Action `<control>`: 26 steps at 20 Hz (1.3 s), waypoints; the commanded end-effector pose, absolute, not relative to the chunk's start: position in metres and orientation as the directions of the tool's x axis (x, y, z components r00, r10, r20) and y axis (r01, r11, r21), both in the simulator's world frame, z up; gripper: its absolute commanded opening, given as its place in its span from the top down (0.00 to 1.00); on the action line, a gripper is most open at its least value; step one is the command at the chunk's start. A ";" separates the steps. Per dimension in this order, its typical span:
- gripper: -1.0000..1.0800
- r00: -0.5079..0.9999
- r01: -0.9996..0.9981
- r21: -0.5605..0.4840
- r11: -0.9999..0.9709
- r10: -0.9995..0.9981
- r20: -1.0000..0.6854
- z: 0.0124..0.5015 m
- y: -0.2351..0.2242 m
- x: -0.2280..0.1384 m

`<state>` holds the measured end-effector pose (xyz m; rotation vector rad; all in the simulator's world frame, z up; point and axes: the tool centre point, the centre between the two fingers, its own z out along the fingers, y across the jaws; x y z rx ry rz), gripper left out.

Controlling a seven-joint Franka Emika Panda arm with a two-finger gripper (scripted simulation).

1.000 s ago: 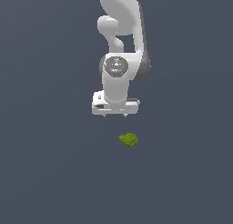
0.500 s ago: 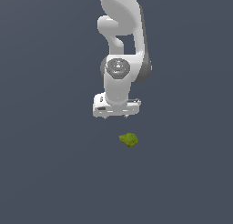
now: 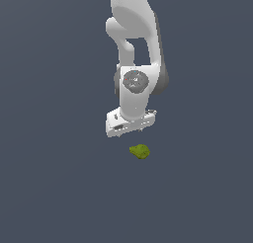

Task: Pick up the object and move it to a goal position.

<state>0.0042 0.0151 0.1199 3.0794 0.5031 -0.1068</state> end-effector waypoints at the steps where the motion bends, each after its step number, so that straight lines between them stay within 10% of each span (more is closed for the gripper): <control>1: 0.04 0.918 0.392 0.005 -0.920 0.391 -0.062 0.115 0.022 0.012; 26: 0.04 0.679 0.735 0.000 -0.679 0.735 -0.001 0.091 0.063 0.049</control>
